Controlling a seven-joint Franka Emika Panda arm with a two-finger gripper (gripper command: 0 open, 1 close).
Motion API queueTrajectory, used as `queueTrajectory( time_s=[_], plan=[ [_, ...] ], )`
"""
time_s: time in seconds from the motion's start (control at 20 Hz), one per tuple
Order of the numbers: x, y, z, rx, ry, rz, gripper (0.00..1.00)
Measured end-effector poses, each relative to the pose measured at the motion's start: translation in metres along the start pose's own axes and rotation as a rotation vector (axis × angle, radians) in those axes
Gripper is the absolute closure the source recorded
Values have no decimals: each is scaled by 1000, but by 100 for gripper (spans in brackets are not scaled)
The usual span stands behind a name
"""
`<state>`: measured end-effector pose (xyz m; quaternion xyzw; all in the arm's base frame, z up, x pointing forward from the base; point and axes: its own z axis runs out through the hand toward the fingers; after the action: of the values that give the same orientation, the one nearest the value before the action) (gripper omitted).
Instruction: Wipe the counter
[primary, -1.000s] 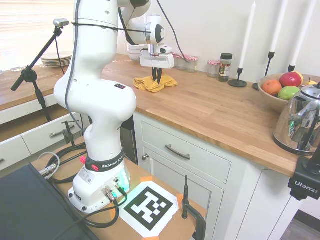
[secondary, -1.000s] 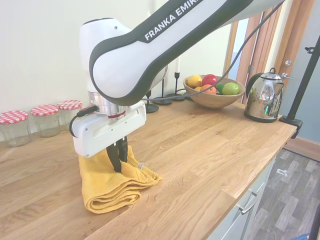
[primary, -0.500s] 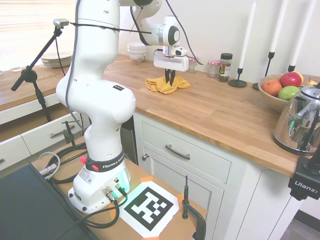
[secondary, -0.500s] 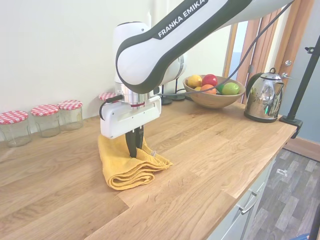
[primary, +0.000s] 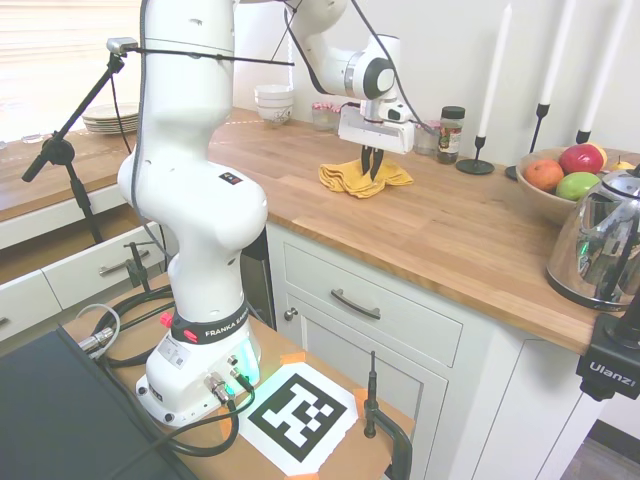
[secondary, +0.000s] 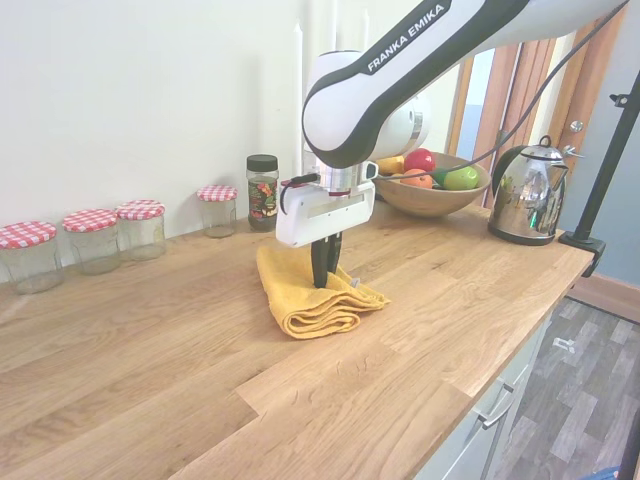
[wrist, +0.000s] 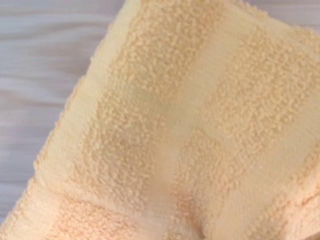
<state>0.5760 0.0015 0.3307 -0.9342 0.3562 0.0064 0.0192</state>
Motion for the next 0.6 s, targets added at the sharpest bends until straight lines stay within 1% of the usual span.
queueTrajectory(
  time_s=[0.3,0.6],
  plan=[
    [45,57,-3,27,-13,36,100],
    [75,106,-3,64,-27,72,100]
  ],
)
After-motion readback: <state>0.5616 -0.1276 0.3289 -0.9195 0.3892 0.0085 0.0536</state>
